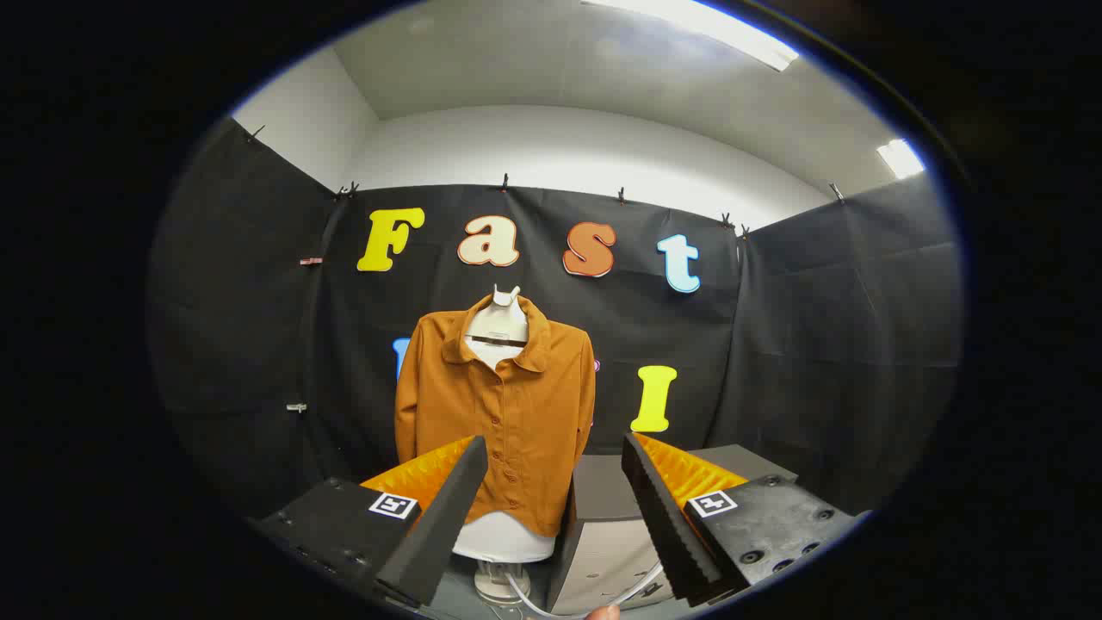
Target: Iron the clothes twice with a garment steamer, once on the left side and once on the right side.
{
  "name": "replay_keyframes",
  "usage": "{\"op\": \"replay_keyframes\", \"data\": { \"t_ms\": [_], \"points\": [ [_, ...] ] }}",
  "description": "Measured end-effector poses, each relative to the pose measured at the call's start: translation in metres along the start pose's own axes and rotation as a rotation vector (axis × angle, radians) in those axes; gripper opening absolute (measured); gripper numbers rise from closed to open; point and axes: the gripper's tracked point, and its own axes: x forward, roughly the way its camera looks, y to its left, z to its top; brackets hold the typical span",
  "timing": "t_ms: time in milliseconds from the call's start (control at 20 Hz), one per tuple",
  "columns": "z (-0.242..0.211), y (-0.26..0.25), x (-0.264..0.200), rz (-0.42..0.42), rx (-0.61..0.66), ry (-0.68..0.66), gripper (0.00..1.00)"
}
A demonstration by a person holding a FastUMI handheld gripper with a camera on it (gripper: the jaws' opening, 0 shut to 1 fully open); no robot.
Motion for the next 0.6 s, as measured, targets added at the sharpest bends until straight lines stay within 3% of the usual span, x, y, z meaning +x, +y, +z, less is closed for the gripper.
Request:
{"op": "replay_keyframes", "data": {
  "t_ms": [600],
  "points": [
    [0.011, -0.025, 0.019, -0.079, 0.05, -0.032, 0.98]
  ]
}}
